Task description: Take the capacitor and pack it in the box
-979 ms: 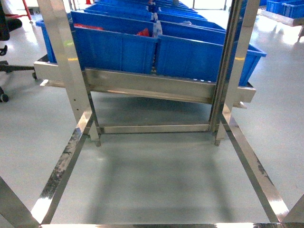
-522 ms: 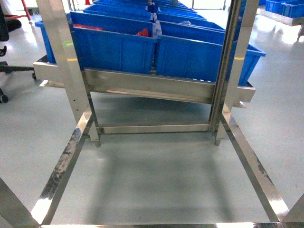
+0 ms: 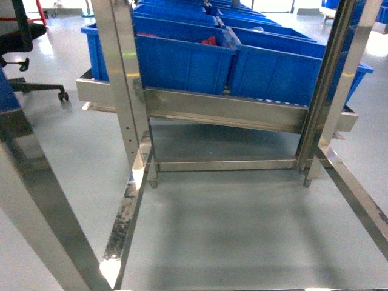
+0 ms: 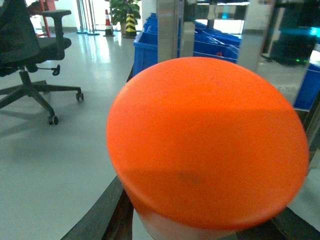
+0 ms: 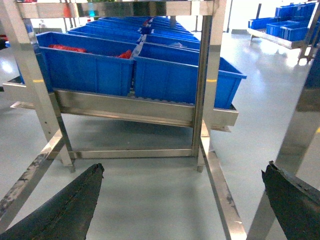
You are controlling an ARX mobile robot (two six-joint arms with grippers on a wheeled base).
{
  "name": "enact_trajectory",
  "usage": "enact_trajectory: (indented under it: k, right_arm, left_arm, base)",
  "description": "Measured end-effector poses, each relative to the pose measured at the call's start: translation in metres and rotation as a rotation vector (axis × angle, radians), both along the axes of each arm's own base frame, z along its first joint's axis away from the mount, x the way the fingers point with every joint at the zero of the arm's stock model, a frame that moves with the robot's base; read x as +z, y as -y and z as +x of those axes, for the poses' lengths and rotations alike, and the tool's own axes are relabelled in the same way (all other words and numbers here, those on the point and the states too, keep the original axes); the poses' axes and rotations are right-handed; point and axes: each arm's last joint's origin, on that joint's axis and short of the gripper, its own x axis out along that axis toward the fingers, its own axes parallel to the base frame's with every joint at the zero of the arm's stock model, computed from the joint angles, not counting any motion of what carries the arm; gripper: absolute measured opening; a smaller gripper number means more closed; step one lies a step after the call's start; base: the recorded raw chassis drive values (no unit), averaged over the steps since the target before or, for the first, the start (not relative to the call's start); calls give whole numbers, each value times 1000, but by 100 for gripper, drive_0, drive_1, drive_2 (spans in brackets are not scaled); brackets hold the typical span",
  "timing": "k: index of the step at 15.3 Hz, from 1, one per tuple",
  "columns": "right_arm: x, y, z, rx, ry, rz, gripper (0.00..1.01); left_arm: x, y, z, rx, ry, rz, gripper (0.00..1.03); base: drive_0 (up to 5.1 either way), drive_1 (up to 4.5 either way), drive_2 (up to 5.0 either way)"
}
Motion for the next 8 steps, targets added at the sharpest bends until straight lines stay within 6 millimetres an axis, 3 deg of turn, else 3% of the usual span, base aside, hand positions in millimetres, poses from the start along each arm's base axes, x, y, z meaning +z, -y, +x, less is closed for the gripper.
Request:
enact_trajectory:
  k: [8]
  right_arm:
    - [0, 0, 0, 0, 2, 0, 98]
  left_arm:
    - [0, 0, 0, 2, 1, 0, 44]
  base:
    - [-495, 243, 243]
